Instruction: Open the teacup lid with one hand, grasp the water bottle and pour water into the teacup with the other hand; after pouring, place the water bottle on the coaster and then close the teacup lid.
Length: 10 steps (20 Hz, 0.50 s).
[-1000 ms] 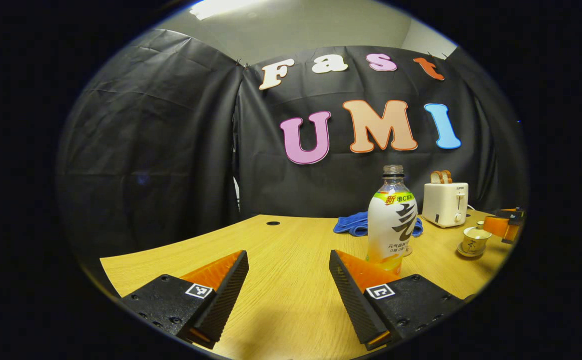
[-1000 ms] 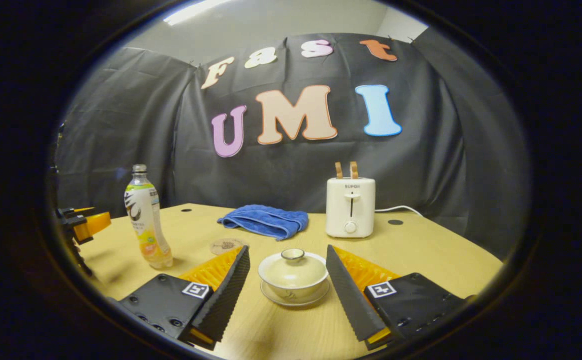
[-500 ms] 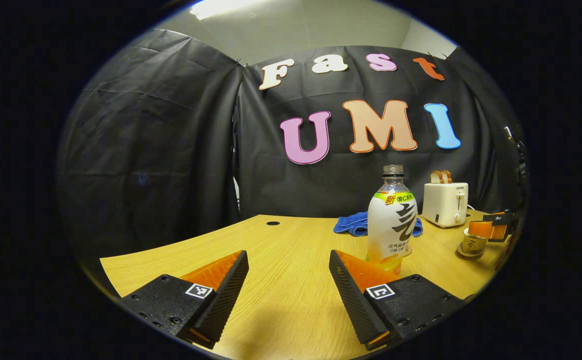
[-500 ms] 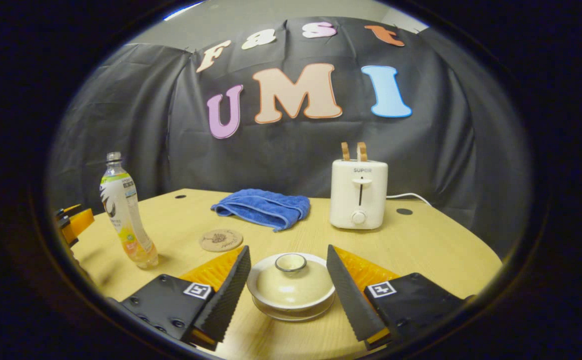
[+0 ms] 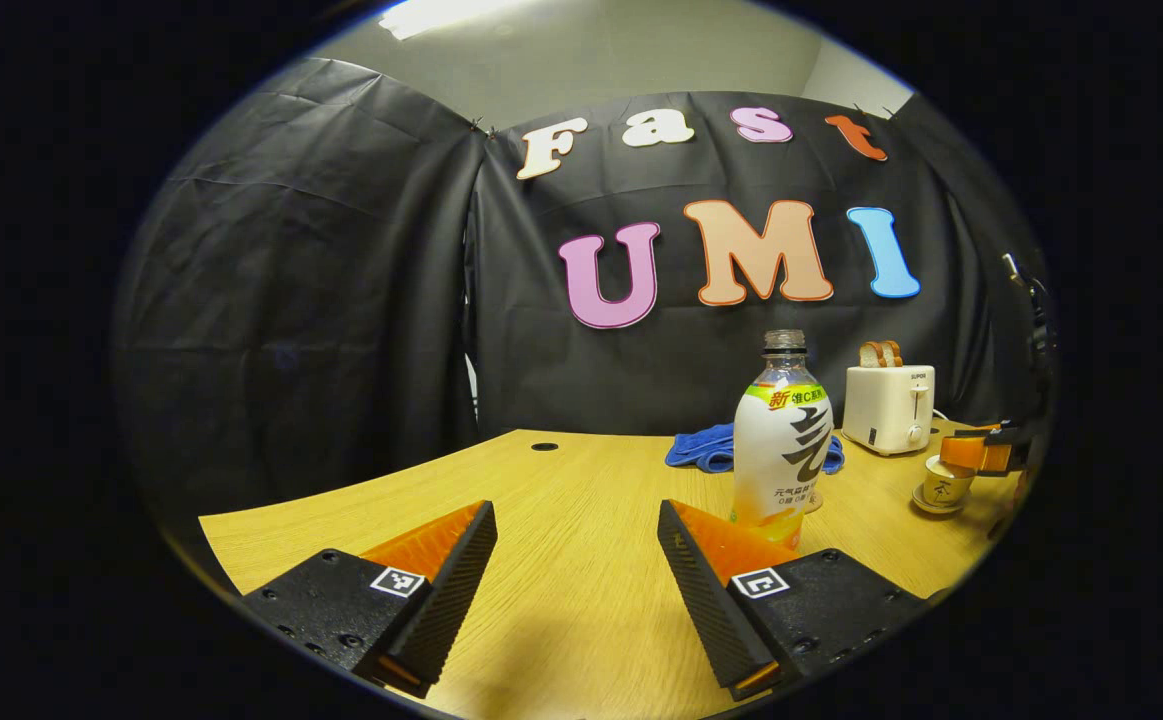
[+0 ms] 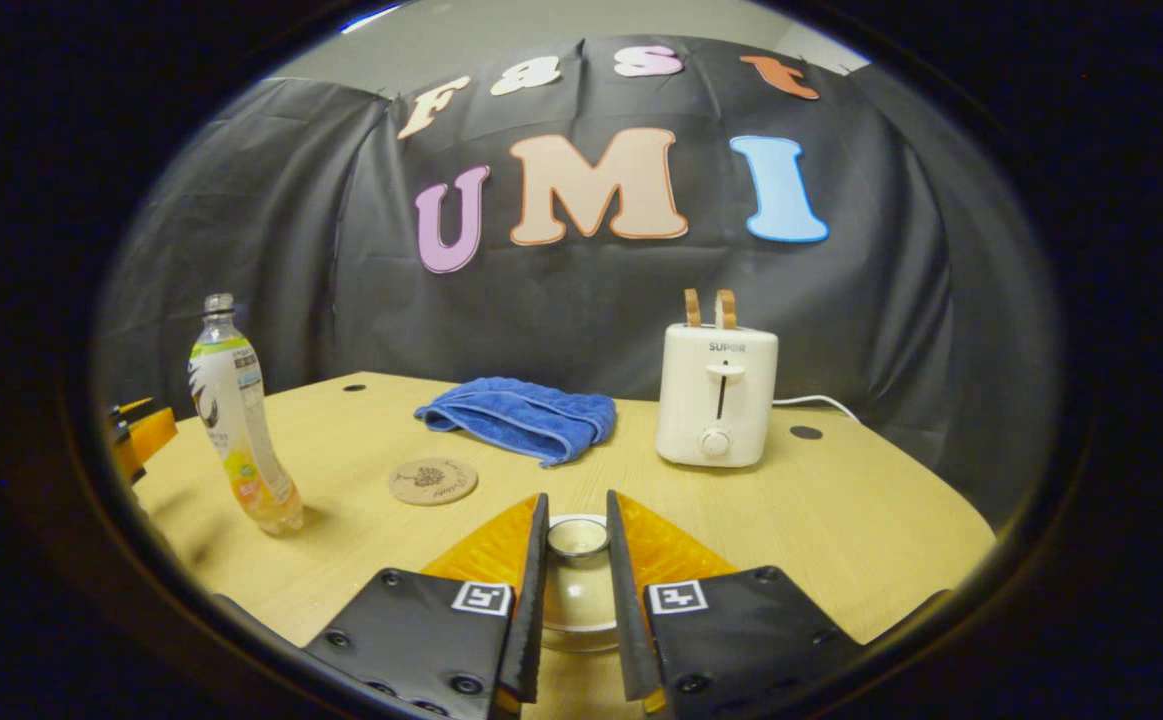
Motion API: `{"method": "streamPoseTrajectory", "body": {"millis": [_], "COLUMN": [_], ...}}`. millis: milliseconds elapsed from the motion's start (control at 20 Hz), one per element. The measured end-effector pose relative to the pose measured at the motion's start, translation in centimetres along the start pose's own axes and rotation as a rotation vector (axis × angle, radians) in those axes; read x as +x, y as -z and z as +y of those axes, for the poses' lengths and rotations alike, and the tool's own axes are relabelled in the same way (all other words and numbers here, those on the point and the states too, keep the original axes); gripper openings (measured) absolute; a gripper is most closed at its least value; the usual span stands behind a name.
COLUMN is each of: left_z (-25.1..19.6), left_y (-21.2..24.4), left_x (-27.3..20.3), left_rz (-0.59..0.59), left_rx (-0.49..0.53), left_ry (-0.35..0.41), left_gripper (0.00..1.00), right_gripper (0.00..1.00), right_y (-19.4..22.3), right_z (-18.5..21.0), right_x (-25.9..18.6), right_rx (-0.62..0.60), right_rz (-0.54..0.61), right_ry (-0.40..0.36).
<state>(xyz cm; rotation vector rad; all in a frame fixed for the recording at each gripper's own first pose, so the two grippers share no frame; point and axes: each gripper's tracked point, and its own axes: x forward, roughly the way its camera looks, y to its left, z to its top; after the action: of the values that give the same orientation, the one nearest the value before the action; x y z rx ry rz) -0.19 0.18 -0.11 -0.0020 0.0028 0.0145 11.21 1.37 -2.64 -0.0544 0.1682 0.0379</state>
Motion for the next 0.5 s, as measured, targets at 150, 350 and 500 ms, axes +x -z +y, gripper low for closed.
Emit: {"method": "streamPoseTrajectory", "body": {"millis": [150,350,500], "left_z": [-0.6,-0.9,-2.3], "left_y": [-0.1,0.0,-0.1], "left_x": [0.0,0.1,0.1], "left_rz": [-0.002,-0.004,-0.007], "left_rx": [0.0,0.0,-0.001], "left_ry": [0.025,0.054,0.117], "left_gripper": [0.95,0.95,0.95], "right_gripper": [0.34,0.36,0.36], "right_y": [-0.2,-0.9,-0.7], "right_z": [0.2,-0.5,-0.4], "right_x": [-0.3,-1.1,-2.4], "right_rx": [0.024,0.043,0.032], "right_rz": [-0.017,-0.078,-0.083], "right_ry": [-0.025,-0.011,-0.015]}}
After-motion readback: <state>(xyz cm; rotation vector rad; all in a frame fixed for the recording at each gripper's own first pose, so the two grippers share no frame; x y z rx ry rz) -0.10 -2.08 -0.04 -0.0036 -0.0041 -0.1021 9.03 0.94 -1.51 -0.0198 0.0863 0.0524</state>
